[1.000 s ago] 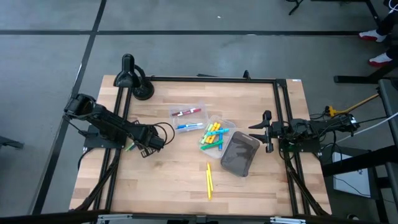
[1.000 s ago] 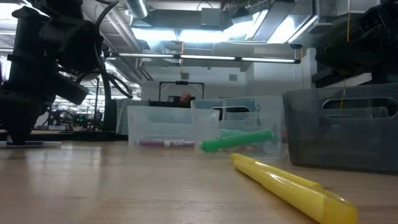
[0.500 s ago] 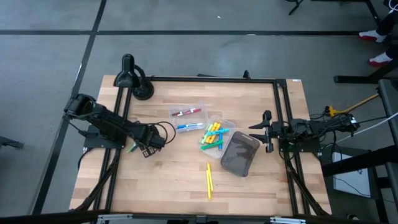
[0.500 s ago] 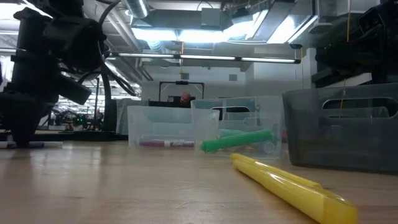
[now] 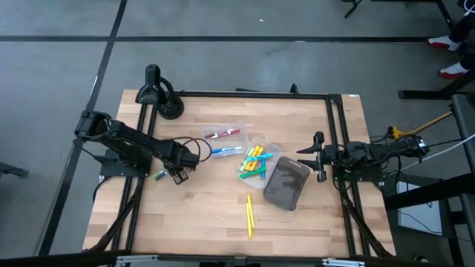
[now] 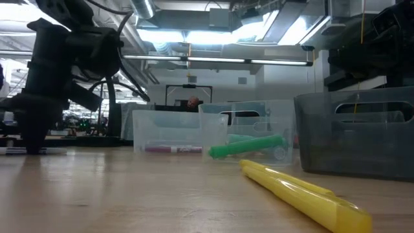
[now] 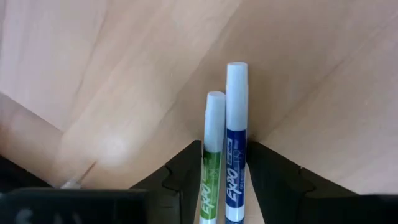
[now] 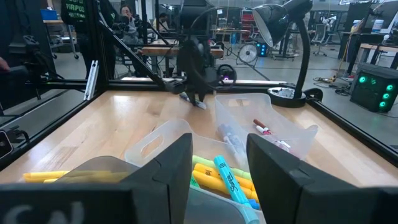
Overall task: Pick & Place Markers
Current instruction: Put the blue marker pen into the left transparent bin
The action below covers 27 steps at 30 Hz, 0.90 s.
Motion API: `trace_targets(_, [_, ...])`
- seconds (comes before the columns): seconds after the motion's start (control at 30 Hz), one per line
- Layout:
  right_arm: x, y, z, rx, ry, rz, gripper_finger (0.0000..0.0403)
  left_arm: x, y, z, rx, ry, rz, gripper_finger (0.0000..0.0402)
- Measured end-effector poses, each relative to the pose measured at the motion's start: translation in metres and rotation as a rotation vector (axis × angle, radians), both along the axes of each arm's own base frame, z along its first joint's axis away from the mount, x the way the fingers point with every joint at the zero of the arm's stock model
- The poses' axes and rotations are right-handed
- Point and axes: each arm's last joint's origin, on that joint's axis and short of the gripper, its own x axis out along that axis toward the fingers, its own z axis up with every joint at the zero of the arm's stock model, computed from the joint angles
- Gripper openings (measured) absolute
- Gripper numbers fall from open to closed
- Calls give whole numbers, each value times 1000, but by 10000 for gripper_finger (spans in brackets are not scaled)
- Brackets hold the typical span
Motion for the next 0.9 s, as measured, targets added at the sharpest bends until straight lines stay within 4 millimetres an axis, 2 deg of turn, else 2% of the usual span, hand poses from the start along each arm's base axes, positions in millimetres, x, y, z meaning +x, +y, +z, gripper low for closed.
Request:
trace_targets(0.17, [0, 0, 0, 0, 0, 0, 152, -5, 9, -3, -22, 21, 67, 119])
trace_targets(0.6, [0, 0, 0, 0, 0, 0, 152, -2, 9, -2, -39, -19, 25, 72])
trace_targets(0.9, [0, 0, 0, 0, -1, 0, 152, -2, 9, -1, -34, -20, 13, 80])
